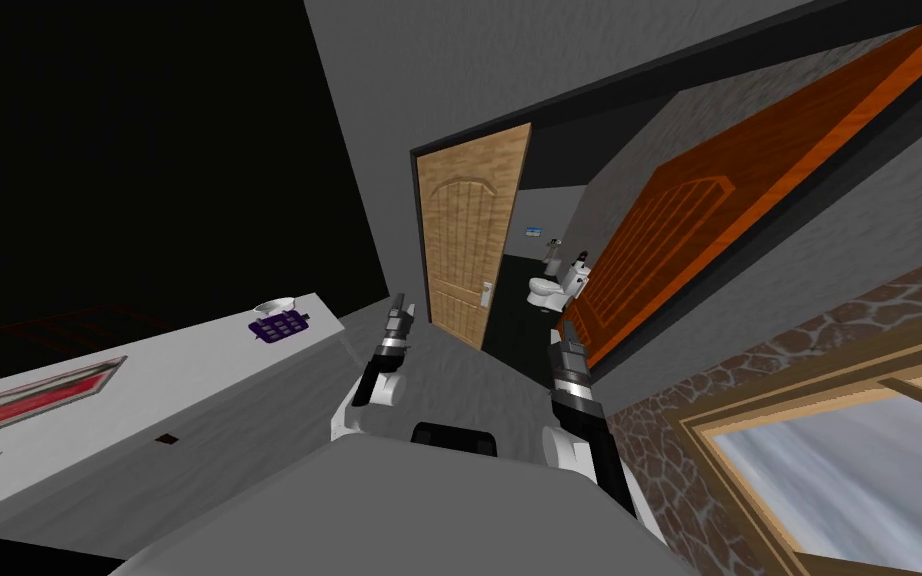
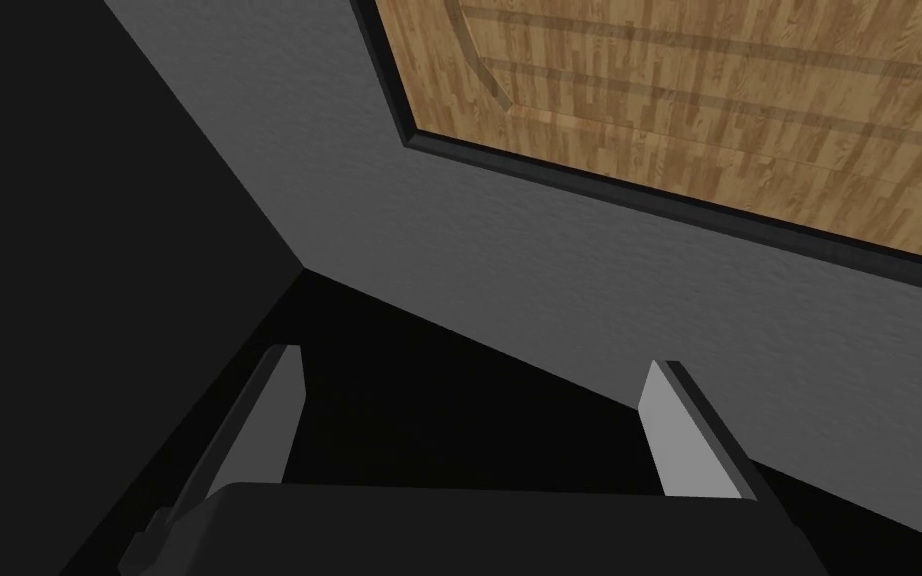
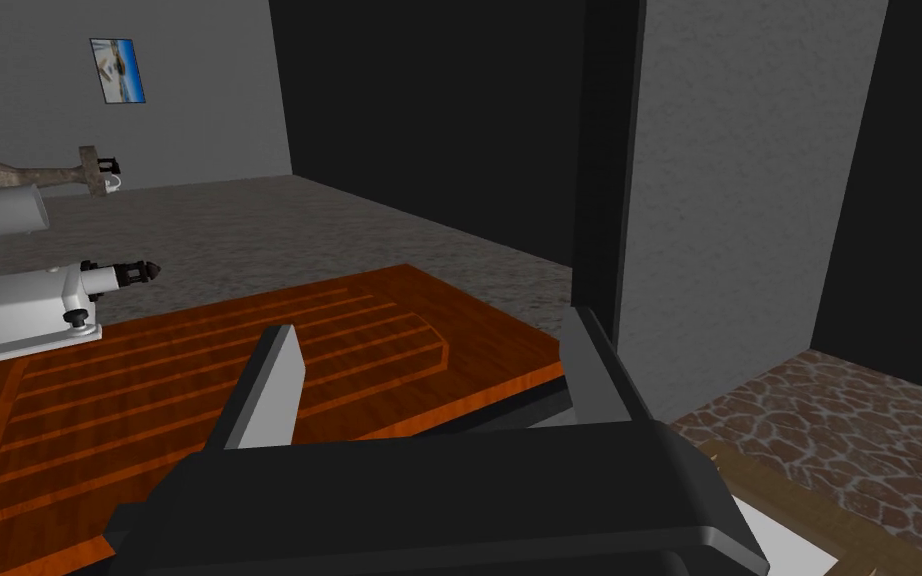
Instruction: Push the door open
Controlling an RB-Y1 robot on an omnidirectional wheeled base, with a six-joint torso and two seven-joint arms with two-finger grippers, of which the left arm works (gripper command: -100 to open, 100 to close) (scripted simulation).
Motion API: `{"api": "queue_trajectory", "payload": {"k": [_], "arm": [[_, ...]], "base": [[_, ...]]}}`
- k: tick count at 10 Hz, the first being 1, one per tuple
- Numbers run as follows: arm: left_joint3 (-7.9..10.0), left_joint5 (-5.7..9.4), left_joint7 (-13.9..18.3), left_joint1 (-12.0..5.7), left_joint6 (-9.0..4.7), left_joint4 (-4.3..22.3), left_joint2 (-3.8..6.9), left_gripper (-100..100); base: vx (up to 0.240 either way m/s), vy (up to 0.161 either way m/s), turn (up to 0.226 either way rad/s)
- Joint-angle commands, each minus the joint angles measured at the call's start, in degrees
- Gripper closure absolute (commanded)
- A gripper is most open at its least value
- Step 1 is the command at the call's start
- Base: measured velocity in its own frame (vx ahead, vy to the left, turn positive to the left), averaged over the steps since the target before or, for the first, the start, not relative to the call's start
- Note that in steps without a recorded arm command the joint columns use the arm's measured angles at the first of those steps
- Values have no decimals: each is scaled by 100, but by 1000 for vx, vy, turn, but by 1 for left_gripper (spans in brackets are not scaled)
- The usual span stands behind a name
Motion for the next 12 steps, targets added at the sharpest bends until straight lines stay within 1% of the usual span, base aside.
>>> {"api": "queue_trajectory", "payload": {"k": [1, 4, 5, 8, 9, 11, 12], "arm": [[-44, 44, -22, -154, -15, 286, 29, -100], [-135, 132, -77, -501, 11, 868, 53, -100], [-135, 132, -77, -501, 11, 927, 53, -100], [-228, 222, -135, -858, 37, 1471, 62, -100], [-228, 222, -135, -858, 37, 1550, 62, -100], [-291, 283, -174, -1100, 55, 1913, 61, -100], [-291, 283, -174, -1100, 55, 1971, 61, -100]], "base": [[82, 0, -75], [98, -11, -72], [62, -1, -14], [72, 1, -62], [69, 0, -25], [71, -15, -67], [59, 0, -18]]}}
